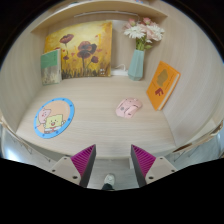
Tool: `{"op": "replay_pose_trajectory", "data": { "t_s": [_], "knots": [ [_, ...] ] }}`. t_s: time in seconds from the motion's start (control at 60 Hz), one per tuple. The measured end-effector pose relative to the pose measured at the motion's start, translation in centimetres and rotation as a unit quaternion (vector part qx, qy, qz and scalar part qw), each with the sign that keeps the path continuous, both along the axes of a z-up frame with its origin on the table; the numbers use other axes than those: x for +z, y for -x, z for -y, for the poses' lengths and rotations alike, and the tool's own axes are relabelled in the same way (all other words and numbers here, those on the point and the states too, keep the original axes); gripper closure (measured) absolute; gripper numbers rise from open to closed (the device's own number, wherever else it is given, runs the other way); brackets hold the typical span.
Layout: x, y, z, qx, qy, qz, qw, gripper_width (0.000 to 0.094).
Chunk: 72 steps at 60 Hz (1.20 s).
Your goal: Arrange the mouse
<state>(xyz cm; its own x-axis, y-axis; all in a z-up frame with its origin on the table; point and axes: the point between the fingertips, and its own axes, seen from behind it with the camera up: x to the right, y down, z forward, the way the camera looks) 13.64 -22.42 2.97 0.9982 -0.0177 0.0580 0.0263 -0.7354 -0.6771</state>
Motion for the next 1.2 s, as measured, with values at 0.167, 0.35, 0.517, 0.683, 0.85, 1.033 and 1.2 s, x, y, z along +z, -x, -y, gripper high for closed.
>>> {"op": "replay_pose_trajectory", "data": {
  "t_s": [0.167,0.35,0.517,0.683,0.85,1.033,1.2],
  "knots": [
    [-2.5,-2.7,-4.5,-0.013,0.011,-0.006,1.0,0.0254],
    [-3.7,-3.9,-10.4,-0.01,0.024,-0.006,1.0,0.0254],
    [-4.4,-4.9,-15.2,-0.013,0.033,-0.009,0.999,0.0255],
    [-4.6,-5.1,-18.8,-0.002,0.04,-0.014,0.999,0.0256],
    [-4.7,-4.3,-21.2,0.015,0.045,-0.019,0.999,0.0282],
    [-4.8,-4.0,-22.2,0.014,0.051,-0.031,0.998,0.0387],
    [-4.6,-4.0,-22.5,0.019,0.043,-0.004,0.999,0.0451]
  ]
}}
